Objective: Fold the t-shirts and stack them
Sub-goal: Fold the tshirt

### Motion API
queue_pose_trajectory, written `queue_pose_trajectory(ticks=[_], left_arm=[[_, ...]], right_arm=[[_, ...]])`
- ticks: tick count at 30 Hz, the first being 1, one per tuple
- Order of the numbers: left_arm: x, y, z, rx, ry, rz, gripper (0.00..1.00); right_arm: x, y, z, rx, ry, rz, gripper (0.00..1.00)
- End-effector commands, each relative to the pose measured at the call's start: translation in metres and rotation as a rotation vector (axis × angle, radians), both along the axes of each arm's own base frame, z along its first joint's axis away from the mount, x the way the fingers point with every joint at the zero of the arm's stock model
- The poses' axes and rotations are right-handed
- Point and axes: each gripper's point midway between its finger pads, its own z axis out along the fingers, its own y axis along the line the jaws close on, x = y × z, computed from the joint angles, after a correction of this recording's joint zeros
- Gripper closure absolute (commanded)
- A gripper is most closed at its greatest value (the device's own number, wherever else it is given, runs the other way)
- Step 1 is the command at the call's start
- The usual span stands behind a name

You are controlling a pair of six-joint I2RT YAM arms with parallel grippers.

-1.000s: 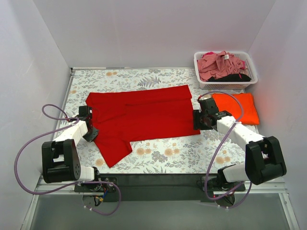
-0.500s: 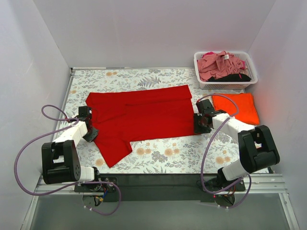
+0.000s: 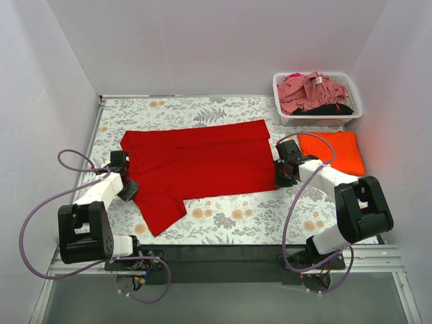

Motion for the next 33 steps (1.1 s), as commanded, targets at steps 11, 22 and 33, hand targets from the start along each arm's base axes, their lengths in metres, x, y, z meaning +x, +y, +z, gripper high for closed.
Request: queue_pose_trajectory(ticks=[11,22,33], left_arm=[[0.032,0.0,0.048,-0.029,-0.094,0.016,1.0],[0.081,0.011,0.063,-0.054,-0.143,0.042,1.0],[0.118,0.03,0.062,-0.059,-0.179,0.078,1.0]], right_arm=[[0.044,0.003,0.047,-0.027,-0.072,-0.003,0.99],[0.109,0.011,0.081,-0.006,-0.164,-0.024,0.99],[0.158,0.02,0.087,0.004,-0.203,-0.027,0.99]])
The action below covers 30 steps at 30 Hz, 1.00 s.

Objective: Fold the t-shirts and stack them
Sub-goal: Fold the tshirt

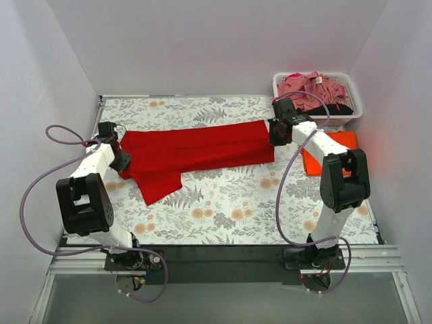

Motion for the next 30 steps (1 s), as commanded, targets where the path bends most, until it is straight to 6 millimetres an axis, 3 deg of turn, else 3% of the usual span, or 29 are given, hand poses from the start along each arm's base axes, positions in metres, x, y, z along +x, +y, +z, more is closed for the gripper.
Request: queue_pose_trajectory(ticks=[1,13,30], left_arm=[[0.022,0.01,0.009,0.012,-0.058,0.018,1.0],[0.043,0.015,-0.009,0.007,-0.041,0.001,1.0],[0.029,0.019,-0.023,0.032,-0.013,0.036,1.0]], right_arm=[[0.02,-0.001,0.005,-0.01,-0.03,-0.005,0.99],[0.043,0.003,-0.016,-0.016,-0.04,0.024,0.99],[0.051,0.005,-0.038,-0.021,-0.04,0.042,0.99]])
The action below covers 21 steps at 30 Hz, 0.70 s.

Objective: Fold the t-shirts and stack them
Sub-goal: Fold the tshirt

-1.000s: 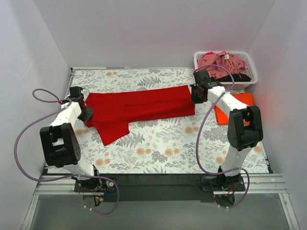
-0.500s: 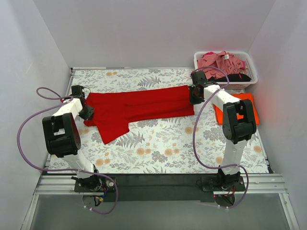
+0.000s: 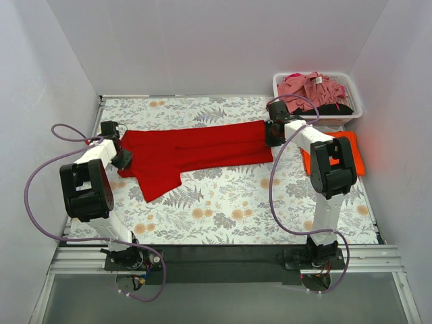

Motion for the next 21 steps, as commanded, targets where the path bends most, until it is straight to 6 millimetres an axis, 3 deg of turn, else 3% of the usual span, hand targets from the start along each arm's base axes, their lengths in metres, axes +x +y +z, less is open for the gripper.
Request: queue_pose_trajectory(ticks=[1,10,14,17,21], left_arm=[[-0.001,0.012,0.004,0.045,-0.022,0.038,1.0],[-0.003,0.014,0.002,0.045,-0.021,0.051,1.0],[-0.003,0.014,0.004,0.04,-0.026,0.052,0.85],[0.001,0.015,0.016,0.045,-0.057,0.05,0.7],[0.003,0.016,0.044,0.066,-0.126,0.045,0.48]], right_arm=[[0.018,0.001,0.013,0.012,-0.071,0.007,0.99],[0.023,0.0,0.014,0.017,-0.091,0.0,0.98],[0.022,-0.004,0.012,0.016,-0.084,-0.016,0.86],[0.02,-0.005,0.018,0.027,-0.092,-0.02,0.73],[0.013,-0.002,0.042,0.059,-0.129,-0.005,0.61]])
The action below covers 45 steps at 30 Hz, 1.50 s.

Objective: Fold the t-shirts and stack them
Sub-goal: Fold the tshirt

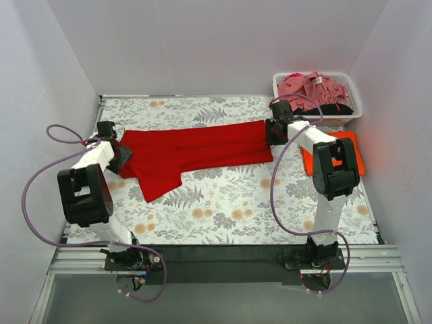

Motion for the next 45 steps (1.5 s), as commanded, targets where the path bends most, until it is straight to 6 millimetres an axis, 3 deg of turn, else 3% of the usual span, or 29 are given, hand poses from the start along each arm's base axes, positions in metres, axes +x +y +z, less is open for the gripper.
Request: queue_pose_trajectory(ticks=[1,3,6,8,9,10,12,15,23,31,37,40,41,43,44,45], left_arm=[[0.003,0.009,0.051,0.059,-0.134,0.017,0.45],[-0.002,0.008,0.057,0.065,-0.149,0.014,0.35],[-0.02,0.003,0.056,0.06,-0.158,0.017,0.33],[-0.036,-0.001,0.047,0.055,-0.15,0.024,0.32],[-0.041,-0.001,0.043,0.056,-0.145,0.027,0.32],[-0.045,-0.001,0.04,0.058,-0.145,0.028,0.33],[-0.059,-0.003,0.027,0.055,-0.118,0.032,0.33],[-0.065,-0.009,0.015,0.032,-0.105,0.02,0.33],[-0.058,-0.016,0.004,-0.026,-0.106,-0.001,0.32],[-0.057,-0.015,-0.005,-0.054,-0.095,0.003,0.32],[-0.056,-0.014,-0.006,-0.054,-0.095,0.005,0.32],[-0.056,-0.014,-0.005,-0.056,-0.097,0.004,0.34],[-0.056,-0.014,-0.005,-0.058,-0.096,0.005,0.34],[-0.057,-0.015,-0.004,-0.059,-0.099,0.004,0.35],[-0.056,-0.016,-0.004,-0.067,-0.103,0.001,0.35],[-0.056,-0.017,-0.004,-0.071,-0.104,-0.001,0.35]], right_arm=[[0.0,0.001,0.041,0.044,-0.092,-0.002,0.58],[-0.011,0.001,0.047,0.074,-0.091,-0.004,0.5],[-0.024,-0.002,0.052,0.142,-0.078,-0.035,0.42],[-0.036,-0.011,0.04,0.174,-0.057,-0.068,0.41],[-0.04,-0.01,0.045,0.257,-0.057,-0.07,0.41],[-0.054,-0.015,0.031,0.285,-0.02,-0.09,0.41],[-0.055,-0.021,0.036,0.373,-0.049,-0.106,0.41],[-0.065,-0.022,0.025,0.465,-0.032,-0.13,0.4],[-0.068,-0.009,0.005,0.63,0.0,-0.188,0.33],[-0.065,-0.002,-0.022,0.693,0.067,-0.25,0.33],[-0.075,-0.003,-0.039,0.673,0.112,-0.259,0.54],[-0.082,-0.009,-0.048,0.651,0.136,-0.259,0.76],[-0.083,-0.013,-0.049,0.645,0.138,-0.266,0.87],[-0.086,-0.022,-0.052,0.622,0.144,-0.282,0.99],[-0.088,-0.024,-0.053,0.606,0.142,-0.273,0.99],[-0.087,-0.042,-0.053,0.601,0.129,-0.315,0.99]])
